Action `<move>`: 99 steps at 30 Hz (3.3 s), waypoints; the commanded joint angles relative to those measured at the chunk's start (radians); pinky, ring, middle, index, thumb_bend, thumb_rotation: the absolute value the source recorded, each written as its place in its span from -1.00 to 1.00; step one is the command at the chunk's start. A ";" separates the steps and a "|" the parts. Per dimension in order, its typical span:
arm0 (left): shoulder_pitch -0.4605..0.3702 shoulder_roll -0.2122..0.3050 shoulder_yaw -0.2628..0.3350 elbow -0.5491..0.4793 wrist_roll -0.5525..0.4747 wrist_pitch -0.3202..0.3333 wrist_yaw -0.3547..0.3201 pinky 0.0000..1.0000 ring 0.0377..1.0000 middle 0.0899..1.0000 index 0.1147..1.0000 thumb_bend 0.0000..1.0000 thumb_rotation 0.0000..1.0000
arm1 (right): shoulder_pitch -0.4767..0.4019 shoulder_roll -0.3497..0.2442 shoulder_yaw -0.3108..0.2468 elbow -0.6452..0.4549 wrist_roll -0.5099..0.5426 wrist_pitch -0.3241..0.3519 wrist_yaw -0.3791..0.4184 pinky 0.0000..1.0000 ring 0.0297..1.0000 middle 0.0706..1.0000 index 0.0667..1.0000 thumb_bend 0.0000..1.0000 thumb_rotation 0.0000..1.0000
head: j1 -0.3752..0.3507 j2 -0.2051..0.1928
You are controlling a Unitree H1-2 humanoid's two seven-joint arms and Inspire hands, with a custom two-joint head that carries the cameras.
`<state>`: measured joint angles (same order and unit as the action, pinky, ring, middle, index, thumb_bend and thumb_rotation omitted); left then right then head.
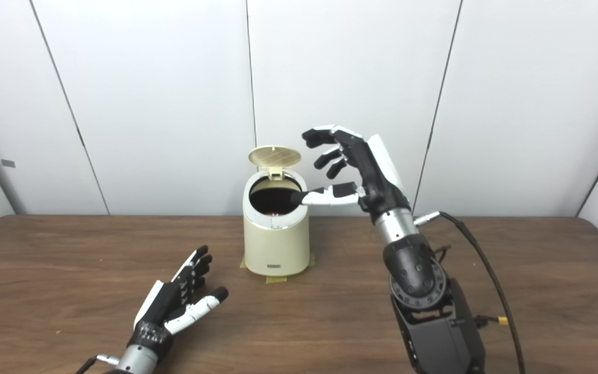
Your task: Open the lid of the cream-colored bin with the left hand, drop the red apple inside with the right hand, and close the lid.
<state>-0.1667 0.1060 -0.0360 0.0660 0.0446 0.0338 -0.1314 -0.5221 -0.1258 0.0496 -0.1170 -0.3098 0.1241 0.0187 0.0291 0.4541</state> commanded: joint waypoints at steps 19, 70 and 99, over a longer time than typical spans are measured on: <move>-0.048 0.014 0.006 -0.020 -0.022 -0.050 -0.005 0.84 0.91 0.94 1.00 0.54 -0.19 | 0.377 0.028 -0.135 -0.071 0.293 -0.183 -0.012 0.01 0.21 0.50 0.51 0.60 -0.52 | 0.004 0.005; -0.786 0.240 -0.278 0.134 0.436 0.199 -0.226 0.89 0.96 0.81 0.65 0.90 -0.07 | 0.355 0.034 -0.110 0.027 0.287 -0.258 -0.026 -0.11 0.17 0.52 0.41 0.59 -0.53 | 0.019 -0.031; -0.686 0.295 -0.295 -0.042 0.439 0.236 -0.398 1.00 1.00 0.82 0.67 0.91 -0.03 | 0.343 0.052 -0.117 0.019 0.263 -0.250 -0.071 -0.15 0.09 0.48 0.38 0.52 -0.55 | -0.001 -0.016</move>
<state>-0.8073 0.3821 -0.3450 0.0553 0.4828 0.2670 -0.5297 -0.1351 -0.0752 -0.0638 -0.0599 -0.0494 -0.0919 -0.0475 0.0276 0.4372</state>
